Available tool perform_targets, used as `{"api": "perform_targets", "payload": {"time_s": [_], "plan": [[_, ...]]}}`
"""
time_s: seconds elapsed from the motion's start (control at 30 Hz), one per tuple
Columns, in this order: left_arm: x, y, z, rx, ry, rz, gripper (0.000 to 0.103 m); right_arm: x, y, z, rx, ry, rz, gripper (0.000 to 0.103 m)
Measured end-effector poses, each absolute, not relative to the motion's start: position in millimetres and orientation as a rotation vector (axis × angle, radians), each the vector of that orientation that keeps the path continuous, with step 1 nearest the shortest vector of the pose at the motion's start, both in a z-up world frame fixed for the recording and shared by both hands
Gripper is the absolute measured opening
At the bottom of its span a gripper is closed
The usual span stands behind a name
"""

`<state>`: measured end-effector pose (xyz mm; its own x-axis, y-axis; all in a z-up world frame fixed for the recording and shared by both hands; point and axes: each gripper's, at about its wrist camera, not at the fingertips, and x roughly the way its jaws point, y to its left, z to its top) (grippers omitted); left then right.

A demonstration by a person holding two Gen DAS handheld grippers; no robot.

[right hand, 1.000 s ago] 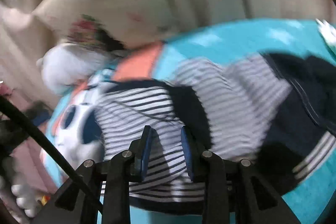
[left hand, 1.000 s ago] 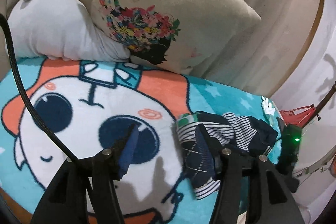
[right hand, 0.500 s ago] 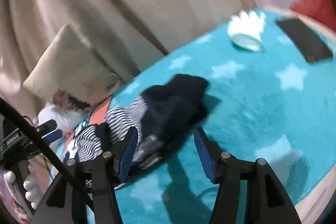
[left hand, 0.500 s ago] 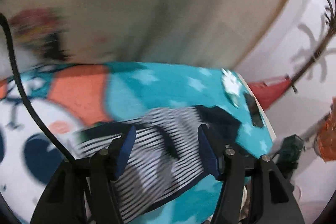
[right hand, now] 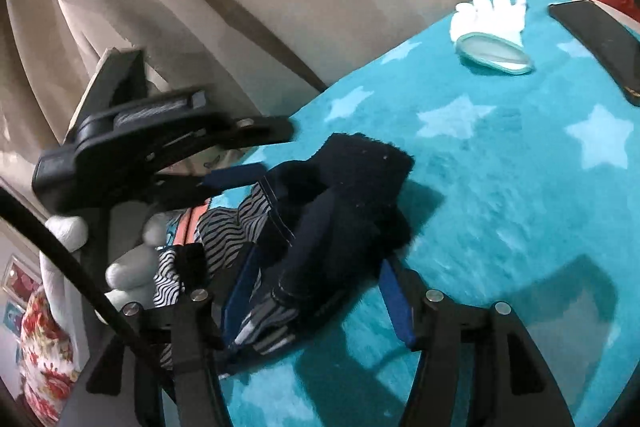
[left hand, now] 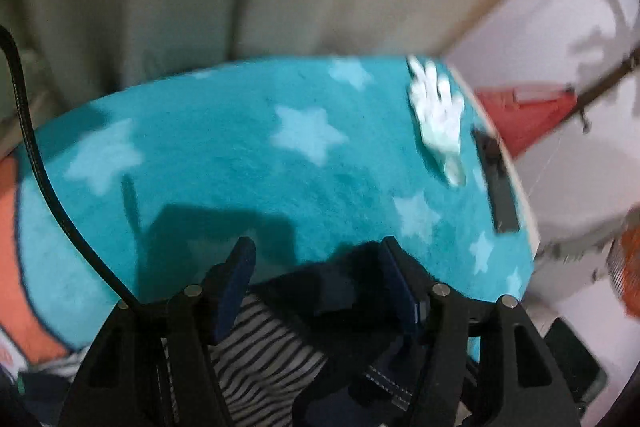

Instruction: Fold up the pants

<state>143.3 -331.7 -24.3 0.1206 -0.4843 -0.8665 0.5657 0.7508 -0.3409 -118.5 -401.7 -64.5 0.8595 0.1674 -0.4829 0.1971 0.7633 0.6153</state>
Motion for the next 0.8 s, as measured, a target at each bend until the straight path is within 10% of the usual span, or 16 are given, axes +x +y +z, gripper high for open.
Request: {"api": "perform_targets", "payload": {"time_s": [0.23, 0.8], "plan": [[140, -322, -17, 0.032, 1.255, -0.831, 0.017, -122, -400, -58, 0.714, 0.486, 0.031, 0.021], [80, -74, 49, -0.358, 0.949, -0.666, 0.019, -85, -208, 14, 0.169, 0.510, 0.371, 0.014]]}}
